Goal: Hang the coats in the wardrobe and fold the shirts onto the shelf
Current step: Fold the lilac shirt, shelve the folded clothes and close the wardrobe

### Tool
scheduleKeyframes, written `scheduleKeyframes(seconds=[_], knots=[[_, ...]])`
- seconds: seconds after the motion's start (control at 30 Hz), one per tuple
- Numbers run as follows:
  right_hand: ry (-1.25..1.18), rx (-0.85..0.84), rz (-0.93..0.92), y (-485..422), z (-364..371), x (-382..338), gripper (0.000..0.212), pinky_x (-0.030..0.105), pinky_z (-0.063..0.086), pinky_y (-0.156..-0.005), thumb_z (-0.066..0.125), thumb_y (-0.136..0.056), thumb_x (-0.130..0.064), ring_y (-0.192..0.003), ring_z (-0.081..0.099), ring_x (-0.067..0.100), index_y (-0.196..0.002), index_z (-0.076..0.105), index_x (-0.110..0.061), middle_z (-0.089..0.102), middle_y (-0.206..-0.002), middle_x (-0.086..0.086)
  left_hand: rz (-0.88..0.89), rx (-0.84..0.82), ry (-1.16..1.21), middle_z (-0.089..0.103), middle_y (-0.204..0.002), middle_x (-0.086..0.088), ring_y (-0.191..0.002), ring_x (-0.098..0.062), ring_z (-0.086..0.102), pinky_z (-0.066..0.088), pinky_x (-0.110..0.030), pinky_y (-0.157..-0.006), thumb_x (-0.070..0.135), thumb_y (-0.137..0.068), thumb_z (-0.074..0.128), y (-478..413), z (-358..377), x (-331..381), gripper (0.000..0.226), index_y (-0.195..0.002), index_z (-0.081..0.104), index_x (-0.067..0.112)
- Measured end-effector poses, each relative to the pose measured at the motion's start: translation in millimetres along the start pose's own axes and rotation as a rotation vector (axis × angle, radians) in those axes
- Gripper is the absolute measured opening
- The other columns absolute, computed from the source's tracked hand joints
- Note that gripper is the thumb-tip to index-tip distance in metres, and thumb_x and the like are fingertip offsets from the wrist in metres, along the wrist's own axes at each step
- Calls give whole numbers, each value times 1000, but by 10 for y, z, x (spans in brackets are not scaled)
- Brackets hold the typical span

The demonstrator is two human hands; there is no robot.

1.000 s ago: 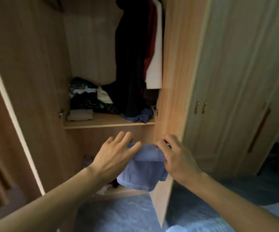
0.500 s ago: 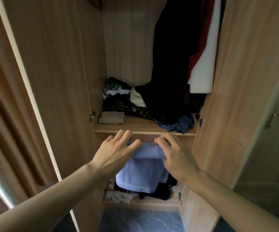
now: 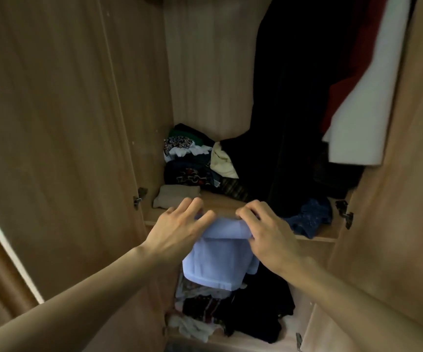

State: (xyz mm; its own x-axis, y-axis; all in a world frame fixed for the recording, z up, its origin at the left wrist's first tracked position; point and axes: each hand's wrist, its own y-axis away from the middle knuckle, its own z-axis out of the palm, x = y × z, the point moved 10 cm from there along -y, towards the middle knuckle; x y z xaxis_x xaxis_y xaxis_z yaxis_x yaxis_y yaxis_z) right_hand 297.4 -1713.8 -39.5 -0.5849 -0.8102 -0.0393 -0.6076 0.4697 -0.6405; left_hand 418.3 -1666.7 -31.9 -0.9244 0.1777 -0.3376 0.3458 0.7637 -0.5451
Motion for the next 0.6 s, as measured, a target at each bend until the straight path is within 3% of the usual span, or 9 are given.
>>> scheduleKeyframes(seconds=[0.23,0.33,0.4,0.6], knots=[[-4,-62,36,-522,785,357,46,33,49,-49,70,-62,6,-89,59,25,-104,59,-12,56,-103,4,-20,-103,47,53,-98,-7,-79,-25,50,31,-29,-39,-8,-59,67,-288,794,-539,51,-101,54,17],[1,-110,34,-760,1051,478,46,27,45,-49,71,-60,7,-83,59,23,-101,61,-11,56,-100,4,5,-143,91,50,-108,-8,-87,-27,47,29,-32,-48,-1,-76,62,-412,1183,-752,43,-112,50,19],[4,-140,36,-957,1196,577,45,31,47,-49,69,-62,8,-83,58,23,-102,62,-10,56,-100,5,4,-143,149,50,-110,-10,-86,-29,44,29,-34,-54,0,-83,60,-530,1370,-915,37,-114,52,18],[34,-180,81,-1389,1606,891,37,42,52,-53,66,-69,5,-87,57,24,-104,63,-8,56,-101,8,5,-193,262,39,-122,-11,-103,-29,39,31,-38,-61,0,-82,54,-900,1942,-1311,46,-124,44,17]])
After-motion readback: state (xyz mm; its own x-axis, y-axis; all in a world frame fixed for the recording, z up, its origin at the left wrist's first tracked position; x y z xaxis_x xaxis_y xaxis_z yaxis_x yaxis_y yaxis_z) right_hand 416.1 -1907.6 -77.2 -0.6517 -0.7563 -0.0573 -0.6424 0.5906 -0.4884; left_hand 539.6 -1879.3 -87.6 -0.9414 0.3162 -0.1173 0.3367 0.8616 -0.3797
